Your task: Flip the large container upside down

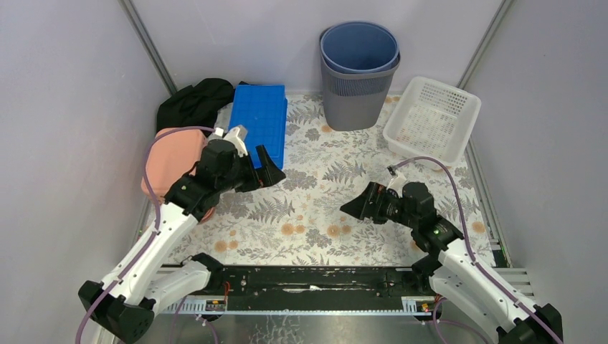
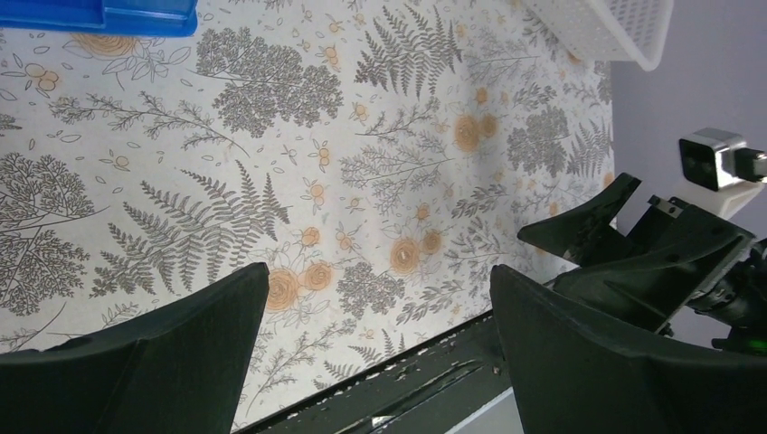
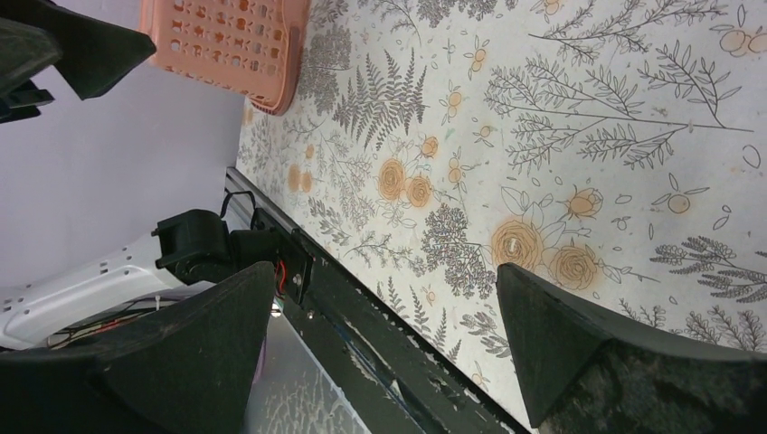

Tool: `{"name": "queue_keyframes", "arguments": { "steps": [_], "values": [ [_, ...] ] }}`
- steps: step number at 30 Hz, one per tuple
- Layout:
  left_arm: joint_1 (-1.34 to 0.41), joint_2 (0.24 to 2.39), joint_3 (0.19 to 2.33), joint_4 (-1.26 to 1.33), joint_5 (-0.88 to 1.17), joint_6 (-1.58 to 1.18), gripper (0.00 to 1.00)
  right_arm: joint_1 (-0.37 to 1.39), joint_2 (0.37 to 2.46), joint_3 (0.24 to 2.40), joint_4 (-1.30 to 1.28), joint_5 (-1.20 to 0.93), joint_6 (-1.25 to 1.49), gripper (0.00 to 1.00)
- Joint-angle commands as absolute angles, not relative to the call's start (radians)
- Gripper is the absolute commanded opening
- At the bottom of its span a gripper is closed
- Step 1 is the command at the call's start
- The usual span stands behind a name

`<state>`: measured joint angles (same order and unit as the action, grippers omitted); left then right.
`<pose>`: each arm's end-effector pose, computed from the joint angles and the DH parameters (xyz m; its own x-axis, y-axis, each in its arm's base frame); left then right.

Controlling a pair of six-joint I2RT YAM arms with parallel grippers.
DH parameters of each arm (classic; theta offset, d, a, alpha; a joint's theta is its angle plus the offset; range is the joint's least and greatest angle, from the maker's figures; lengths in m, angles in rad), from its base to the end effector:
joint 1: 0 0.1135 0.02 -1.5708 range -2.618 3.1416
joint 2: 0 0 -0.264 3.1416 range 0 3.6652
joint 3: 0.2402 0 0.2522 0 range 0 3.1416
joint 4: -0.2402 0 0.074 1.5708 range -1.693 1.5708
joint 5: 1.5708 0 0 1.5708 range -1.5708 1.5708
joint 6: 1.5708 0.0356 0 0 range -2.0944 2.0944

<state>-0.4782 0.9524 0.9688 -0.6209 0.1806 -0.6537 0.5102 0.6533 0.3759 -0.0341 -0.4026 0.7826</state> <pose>0.1752 -0.0980 0.3307 -0.7557 -0.2821 -0.5911 0.1567 0.7984 -0.5814 0.1363 0.0923 0.2319 -0.7360 0.3316 -0.5903 -0.3608 0.5457 0.7563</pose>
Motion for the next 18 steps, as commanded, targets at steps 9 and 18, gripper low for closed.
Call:
{"name": "queue_keyframes", "arguments": {
  "steps": [9, 18],
  "values": [
    [-0.484, 0.937, 1.079, -0.701, 0.113, -0.744, 1.00, 0.513, 0.638, 0.567, -0.228, -0.405, 0.896, 1.00],
    [-0.485, 0.911, 0.937, -0.589, 0.140, -0.843, 1.00, 0.513, 0.530, 0.543, -0.306, -0.441, 0.834, 1.00]
  ]
}}
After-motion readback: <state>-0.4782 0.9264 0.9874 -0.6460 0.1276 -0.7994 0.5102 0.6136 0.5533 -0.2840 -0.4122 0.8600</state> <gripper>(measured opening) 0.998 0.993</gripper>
